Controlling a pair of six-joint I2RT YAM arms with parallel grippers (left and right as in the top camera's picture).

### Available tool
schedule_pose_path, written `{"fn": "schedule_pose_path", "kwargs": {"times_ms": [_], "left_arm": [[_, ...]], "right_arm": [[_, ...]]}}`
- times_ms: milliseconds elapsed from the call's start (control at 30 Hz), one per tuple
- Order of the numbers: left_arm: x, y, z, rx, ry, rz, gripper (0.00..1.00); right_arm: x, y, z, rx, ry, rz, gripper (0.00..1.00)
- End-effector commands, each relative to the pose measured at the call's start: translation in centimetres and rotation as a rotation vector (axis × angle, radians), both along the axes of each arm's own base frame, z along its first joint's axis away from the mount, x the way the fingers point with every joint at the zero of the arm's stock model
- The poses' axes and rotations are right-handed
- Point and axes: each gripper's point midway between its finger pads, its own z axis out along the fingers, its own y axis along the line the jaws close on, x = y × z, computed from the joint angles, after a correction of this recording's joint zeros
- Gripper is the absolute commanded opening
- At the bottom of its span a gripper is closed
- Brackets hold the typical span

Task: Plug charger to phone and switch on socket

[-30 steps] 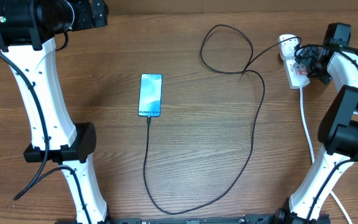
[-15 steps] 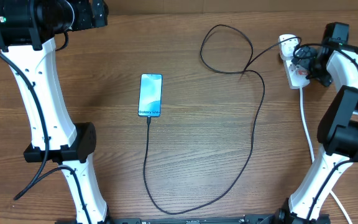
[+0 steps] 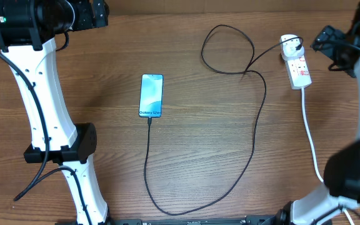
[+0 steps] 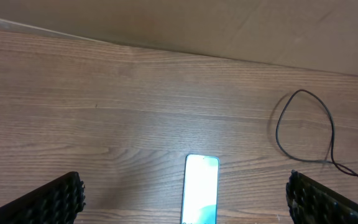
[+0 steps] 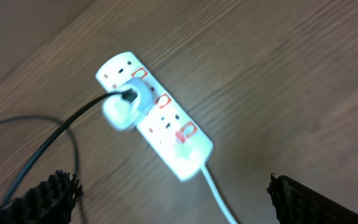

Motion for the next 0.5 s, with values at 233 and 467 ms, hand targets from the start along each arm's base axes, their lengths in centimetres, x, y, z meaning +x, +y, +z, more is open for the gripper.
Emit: {"fn": "schedule_pose_path", "kwargs": {"times_ms": [233,467], "left_arm": [[-0.2,0.4,0.4,0.013,-0.01,0.009,0.99],[-0.2,0.4,0.4,0.013,-0.01,0.009,1.0]], "right_arm": [[-9.4,4.5,10.4,0.027,-0.111,0.058,1.0],[-17.5,7.3,13.9,0.048,-0.137,0.081,1.0]]}}
